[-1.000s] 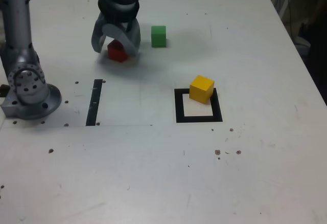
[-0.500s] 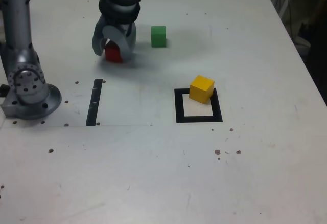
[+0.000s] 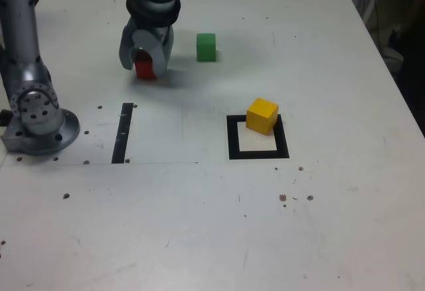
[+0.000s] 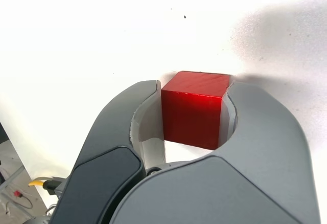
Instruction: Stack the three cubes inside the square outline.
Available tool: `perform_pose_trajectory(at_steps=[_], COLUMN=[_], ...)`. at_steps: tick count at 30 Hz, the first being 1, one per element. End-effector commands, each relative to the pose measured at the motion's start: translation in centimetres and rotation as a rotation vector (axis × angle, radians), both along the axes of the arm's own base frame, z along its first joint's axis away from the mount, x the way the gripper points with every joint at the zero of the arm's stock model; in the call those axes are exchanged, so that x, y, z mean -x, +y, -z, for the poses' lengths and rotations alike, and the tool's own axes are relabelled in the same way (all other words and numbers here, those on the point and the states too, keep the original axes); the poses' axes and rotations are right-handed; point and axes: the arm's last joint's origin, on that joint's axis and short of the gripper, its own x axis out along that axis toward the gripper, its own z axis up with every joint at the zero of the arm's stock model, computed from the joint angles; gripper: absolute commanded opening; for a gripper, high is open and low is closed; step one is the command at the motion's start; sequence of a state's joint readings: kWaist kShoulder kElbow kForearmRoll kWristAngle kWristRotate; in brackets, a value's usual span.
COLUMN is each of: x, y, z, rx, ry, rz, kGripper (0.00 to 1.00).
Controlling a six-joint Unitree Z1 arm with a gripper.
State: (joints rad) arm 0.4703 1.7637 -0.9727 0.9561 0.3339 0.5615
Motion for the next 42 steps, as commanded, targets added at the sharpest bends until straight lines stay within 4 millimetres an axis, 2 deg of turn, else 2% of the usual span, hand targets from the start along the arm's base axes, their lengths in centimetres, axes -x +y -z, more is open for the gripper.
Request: perform_pose_trajectory(at_steps=[1,5,9,15,21,31,36,42], x=[0.0,0.3,0.8,0.2,-3.0,-10.1,-12.3,-14.2], y=[-0.1,-0.2,-1.1,-4.6,-9.3,-16.8,-19.6,-21.1], z=[-0.3,-0.9,-2.4,-5.6,-8.3,-9.8,-9.7,-8.1], rx=[-0.003,-0.009,-0.004,0.035,0.085,0.112,0.129,0.141], ry=[-0.011,-0.033,-0.073,-0.096,-0.118,-0.064,-0.077,-0.055], rz=[0.004,0.005,0.009,0.028,0.056,0.106,0.125,0.125], kGripper=[0.22,0.20,0.18,0.17,0.17,0.17,0.17,0.17])
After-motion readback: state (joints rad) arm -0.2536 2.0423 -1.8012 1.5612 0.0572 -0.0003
